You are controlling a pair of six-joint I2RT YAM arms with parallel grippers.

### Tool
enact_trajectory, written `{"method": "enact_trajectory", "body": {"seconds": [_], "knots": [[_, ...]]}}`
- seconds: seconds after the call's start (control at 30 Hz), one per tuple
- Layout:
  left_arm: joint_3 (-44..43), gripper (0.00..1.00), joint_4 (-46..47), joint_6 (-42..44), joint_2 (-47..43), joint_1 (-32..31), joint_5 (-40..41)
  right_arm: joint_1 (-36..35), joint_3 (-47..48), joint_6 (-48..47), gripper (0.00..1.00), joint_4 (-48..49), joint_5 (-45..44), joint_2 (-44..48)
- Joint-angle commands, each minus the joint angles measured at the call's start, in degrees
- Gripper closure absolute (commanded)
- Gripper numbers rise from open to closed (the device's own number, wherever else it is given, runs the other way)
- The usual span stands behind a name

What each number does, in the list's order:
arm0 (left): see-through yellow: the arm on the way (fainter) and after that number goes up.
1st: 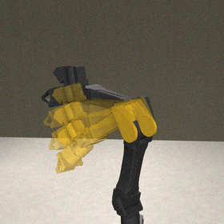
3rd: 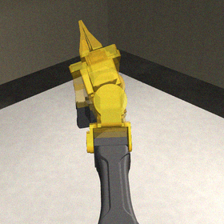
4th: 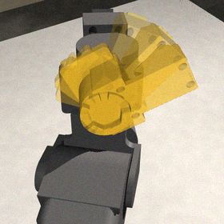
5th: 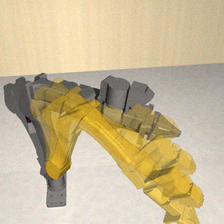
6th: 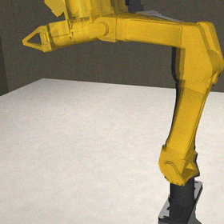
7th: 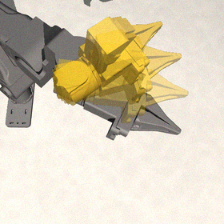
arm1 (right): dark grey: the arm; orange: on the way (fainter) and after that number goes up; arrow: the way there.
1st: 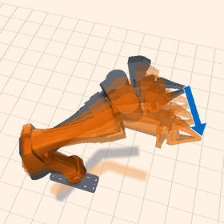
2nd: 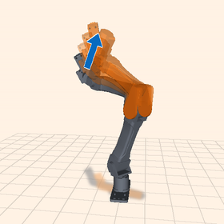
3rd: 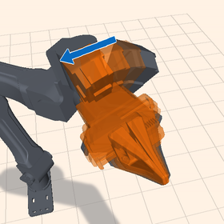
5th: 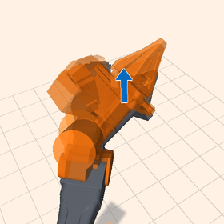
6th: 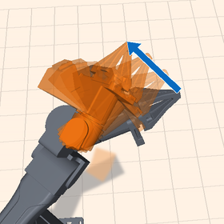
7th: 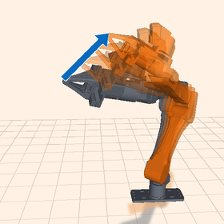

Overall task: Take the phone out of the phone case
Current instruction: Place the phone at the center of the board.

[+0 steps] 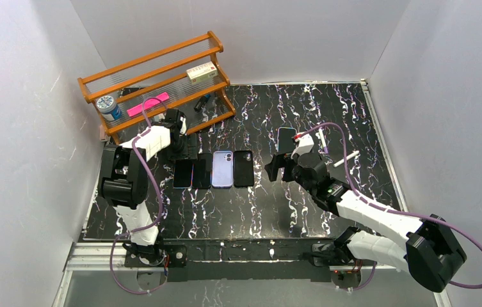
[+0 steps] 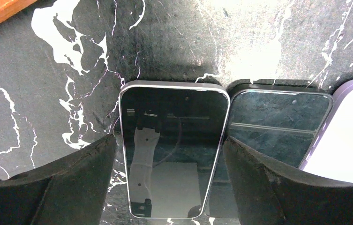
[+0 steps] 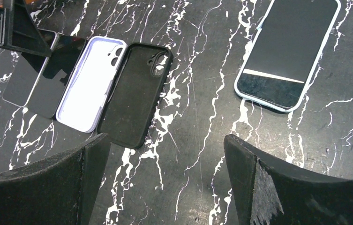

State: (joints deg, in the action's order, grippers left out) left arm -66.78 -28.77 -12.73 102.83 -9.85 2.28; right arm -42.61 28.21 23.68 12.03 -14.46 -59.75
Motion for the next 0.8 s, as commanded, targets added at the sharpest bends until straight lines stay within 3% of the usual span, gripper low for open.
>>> {"method": "enact_trajectory", "body": {"seconds": [0.0,0.33,0.77], "knots": [[0.1,0.17,-1.2,1.2,0.4,0.4,-1.3,0.8,0.8,-1.7,0.01,1.2,-2.2,-0.9],[1.5,0.02,-0.6,-0.3,-6.1,0.4,-6.6,7.4,6.8,-5.5,0.01,-3.0,-2.6,-8.7],[13.5,0.02,5.0,-2.2,-33.7,0.0,-5.6,17.0,23.5,-10.4,0.01,-8.3,0.4,-30.5]]}}
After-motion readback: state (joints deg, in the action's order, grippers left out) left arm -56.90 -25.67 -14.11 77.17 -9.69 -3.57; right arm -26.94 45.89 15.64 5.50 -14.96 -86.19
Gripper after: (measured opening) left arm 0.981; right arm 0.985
